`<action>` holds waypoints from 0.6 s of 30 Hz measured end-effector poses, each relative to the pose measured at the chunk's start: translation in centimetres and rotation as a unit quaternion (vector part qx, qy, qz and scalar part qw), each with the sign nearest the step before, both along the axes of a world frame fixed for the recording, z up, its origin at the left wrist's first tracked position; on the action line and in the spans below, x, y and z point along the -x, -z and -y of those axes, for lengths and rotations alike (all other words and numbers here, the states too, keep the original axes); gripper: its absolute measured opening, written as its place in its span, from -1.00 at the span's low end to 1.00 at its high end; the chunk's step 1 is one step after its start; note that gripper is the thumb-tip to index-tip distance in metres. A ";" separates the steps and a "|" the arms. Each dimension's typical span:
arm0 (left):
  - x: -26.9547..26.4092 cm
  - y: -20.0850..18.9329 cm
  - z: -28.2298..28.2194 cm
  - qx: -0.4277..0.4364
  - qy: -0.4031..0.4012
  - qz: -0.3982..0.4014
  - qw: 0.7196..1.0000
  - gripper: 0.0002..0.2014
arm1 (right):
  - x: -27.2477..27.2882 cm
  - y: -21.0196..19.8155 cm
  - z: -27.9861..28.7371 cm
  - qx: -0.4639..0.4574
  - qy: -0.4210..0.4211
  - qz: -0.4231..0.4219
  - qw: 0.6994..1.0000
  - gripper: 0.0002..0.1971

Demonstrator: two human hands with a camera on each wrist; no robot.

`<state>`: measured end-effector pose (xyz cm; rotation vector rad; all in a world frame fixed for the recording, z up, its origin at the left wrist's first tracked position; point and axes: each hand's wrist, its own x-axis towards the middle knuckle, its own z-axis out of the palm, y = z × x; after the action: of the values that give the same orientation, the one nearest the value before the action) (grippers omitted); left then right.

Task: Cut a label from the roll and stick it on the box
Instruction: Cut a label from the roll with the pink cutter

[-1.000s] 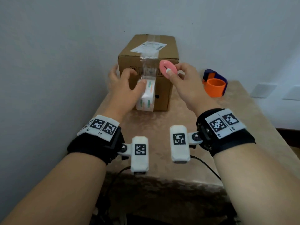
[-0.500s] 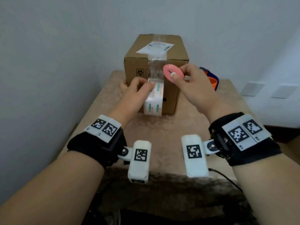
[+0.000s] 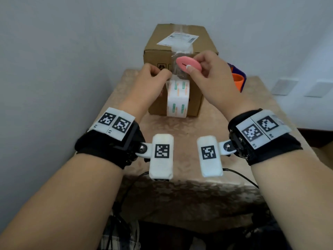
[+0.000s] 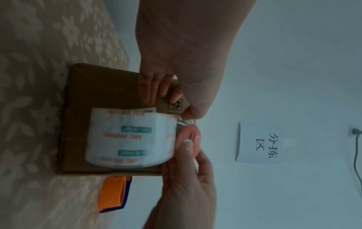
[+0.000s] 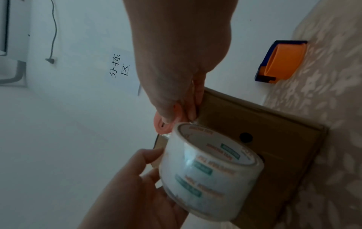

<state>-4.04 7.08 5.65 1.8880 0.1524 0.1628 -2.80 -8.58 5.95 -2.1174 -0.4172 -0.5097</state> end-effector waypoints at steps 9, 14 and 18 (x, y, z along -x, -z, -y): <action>0.2 0.1 1.8 0.105 0.030 -0.077 0.991 -0.56 | -1.0 0.1 0.4 0.018 -0.029 0.003 0.999 -0.71; -0.2 0.4 1.9 0.085 0.012 -0.059 0.995 -0.66 | -1.2 0.4 0.3 0.029 -0.018 0.001 0.999 -0.75; -0.2 0.5 1.9 0.074 0.015 -0.047 0.996 -0.83 | -1.4 0.5 0.0 0.018 -0.011 -0.007 1.000 -0.76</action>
<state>-3.88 5.22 5.20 1.7504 0.1944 0.0404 -1.37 -8.62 5.47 -2.1478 -0.4446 -0.4786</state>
